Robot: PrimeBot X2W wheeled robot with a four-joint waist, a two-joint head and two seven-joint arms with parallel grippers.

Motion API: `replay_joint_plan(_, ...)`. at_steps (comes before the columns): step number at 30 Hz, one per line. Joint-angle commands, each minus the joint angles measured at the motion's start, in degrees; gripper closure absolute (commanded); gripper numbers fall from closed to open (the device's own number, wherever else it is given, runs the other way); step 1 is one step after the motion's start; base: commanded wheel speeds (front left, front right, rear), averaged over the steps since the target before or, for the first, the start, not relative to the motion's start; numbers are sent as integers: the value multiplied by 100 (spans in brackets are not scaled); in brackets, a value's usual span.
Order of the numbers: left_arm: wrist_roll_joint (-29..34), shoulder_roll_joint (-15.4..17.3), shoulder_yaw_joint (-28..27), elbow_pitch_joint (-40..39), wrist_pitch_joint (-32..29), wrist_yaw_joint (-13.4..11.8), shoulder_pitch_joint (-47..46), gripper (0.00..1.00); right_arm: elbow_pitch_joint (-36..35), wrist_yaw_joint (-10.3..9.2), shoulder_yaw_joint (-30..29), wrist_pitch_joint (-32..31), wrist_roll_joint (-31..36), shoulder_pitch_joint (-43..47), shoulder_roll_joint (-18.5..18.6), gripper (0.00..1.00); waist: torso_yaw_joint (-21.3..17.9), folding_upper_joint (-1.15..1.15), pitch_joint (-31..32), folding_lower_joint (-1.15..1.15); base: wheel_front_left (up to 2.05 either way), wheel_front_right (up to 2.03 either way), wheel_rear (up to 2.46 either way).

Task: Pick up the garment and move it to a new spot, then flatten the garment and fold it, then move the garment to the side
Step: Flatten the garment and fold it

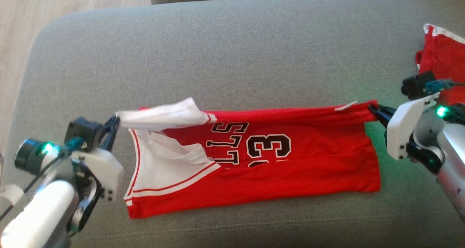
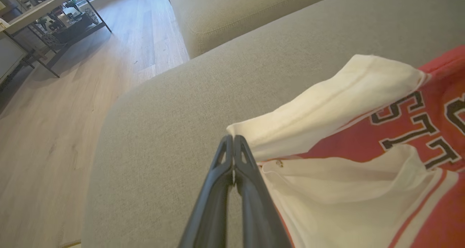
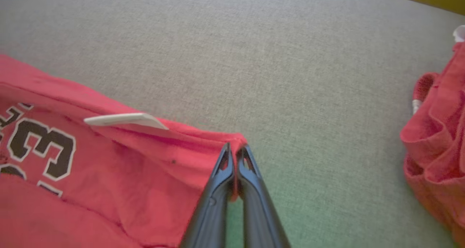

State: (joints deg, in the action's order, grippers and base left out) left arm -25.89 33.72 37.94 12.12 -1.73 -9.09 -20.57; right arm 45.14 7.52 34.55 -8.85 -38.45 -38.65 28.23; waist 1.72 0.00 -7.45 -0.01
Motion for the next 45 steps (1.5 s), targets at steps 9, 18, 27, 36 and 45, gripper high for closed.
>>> replay_joint_plan(9,-38,731,-35,-796,-539,3,338,100,-1329,-3,114,-805,-500,573,688,100,-5,0,165,1,0,0,0)
replay_joint_plan(18,-218,956,201,-1219,-1246,113,602,100,-1824,-3,-59,-1430,-680,1039,878,100,41,0,255,1,0,0,0)
replay_joint_plan(27,-396,1115,311,-1368,-1583,268,711,100,-2102,-3,-237,-1879,-743,1282,919,100,32,0,287,1,0,0,0)
replay_joint_plan(36,-349,1124,330,-1386,-1632,169,673,0,-2071,-3,-942,-2416,-822,1522,703,0,15,0,304,1,0,0,0)
replay_joint_plan(45,-569,725,-487,-1427,-605,-607,543,0,-2478,-3,-1979,-1103,-106,1536,146,0,27,0,344,1,0,0,0)
